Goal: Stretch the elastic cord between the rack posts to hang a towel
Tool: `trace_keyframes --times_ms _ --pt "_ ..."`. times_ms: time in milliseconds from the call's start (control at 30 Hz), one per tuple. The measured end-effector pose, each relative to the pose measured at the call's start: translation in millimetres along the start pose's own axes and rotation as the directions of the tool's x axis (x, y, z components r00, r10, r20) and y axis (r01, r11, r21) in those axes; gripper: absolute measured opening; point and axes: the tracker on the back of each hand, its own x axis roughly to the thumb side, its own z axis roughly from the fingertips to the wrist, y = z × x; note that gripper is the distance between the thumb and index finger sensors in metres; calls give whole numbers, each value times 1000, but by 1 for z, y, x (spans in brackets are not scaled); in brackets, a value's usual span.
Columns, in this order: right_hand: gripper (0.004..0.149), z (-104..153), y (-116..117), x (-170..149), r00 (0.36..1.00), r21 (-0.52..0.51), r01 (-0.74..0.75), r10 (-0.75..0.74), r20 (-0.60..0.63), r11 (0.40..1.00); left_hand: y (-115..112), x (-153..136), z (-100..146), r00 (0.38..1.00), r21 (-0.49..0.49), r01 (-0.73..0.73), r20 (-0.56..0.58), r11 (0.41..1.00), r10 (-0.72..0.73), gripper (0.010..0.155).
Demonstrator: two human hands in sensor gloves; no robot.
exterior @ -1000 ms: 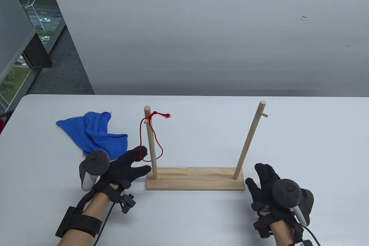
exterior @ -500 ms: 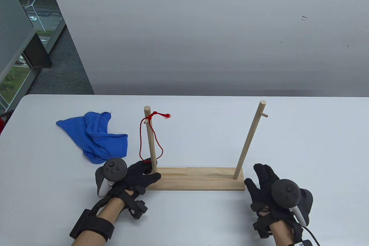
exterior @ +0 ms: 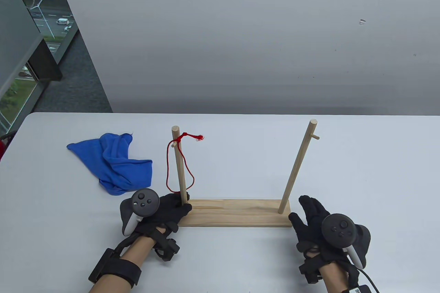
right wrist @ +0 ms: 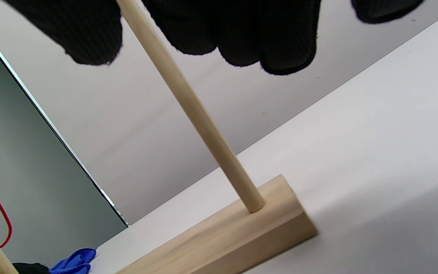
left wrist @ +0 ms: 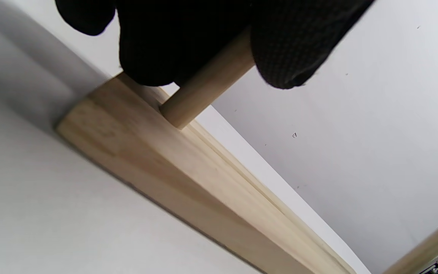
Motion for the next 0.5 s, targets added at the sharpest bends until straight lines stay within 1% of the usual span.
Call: trace_keyframes --times_ms 67,133,267,500 --pt "68 -1 2 6 999 -7 45 -45 19 999 -1 4 1 998 24 63 16 998 -63 52" --pt "67 -1 2 12 996 -22 73 -72 49 997 -2 6 2 995 41 96 20 995 -96 52" --pt "65 -1 1 25 992 -42 83 -78 101 996 -3 8 3 991 57 130 23 990 -132 52" --pt "66 -2 2 54 979 -21 91 -86 184 996 -4 9 4 985 70 166 26 984 -168 52"
